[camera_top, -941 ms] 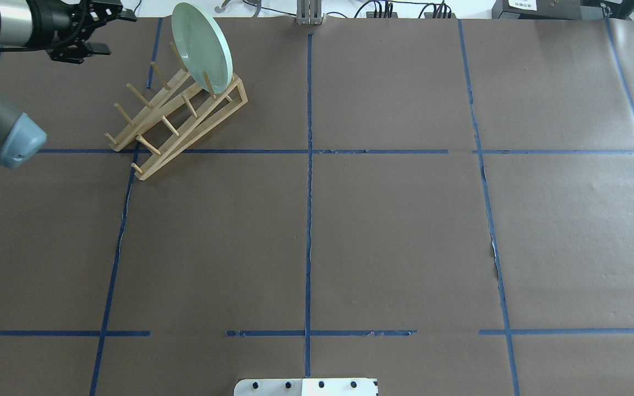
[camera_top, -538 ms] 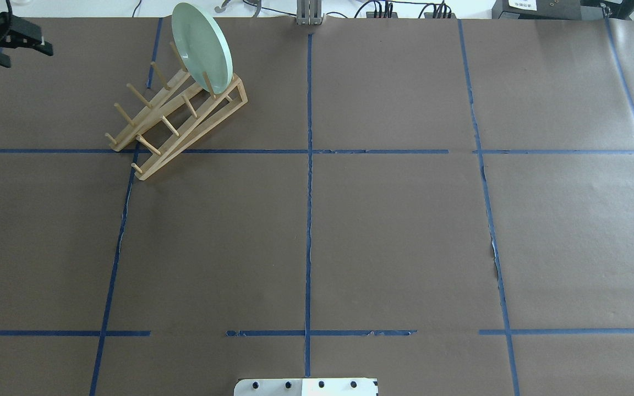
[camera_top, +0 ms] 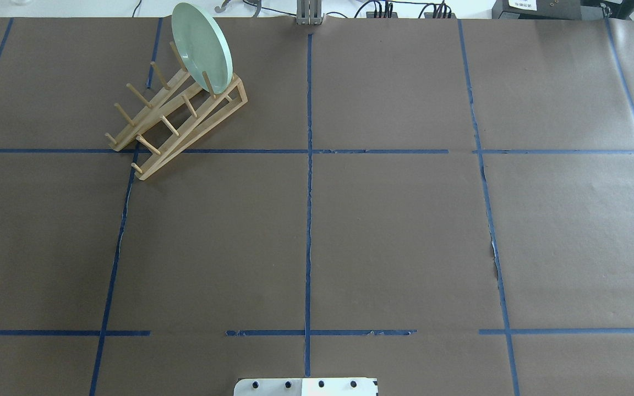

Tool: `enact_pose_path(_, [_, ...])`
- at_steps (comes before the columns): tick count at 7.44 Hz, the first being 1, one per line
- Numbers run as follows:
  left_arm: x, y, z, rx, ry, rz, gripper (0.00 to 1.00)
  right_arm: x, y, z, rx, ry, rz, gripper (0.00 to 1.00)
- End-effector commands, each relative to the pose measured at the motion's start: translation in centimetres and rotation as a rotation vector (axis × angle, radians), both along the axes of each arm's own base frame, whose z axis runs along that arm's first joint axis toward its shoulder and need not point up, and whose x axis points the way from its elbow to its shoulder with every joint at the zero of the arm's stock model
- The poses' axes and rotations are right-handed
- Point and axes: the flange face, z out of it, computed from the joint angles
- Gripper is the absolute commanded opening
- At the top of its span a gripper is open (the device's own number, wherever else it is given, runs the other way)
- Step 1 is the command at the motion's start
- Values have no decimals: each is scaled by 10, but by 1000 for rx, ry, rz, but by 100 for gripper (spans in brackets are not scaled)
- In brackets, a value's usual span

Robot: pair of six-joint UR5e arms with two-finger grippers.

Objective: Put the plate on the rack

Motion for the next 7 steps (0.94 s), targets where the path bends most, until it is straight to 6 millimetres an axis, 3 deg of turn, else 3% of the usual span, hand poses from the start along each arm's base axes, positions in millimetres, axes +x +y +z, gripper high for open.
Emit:
enact_pose_path(1, [-50,58,62,-100,14,35,100,0,0,-1,1,0,0,100])
enact_pose_path(3, [-50,66,63,-105,18,33,100,0,0,-1,1,0,0,100])
enact_pose_path(7, [-42,57,55,-73,65,37,100,0,0,0,0,0,0,100])
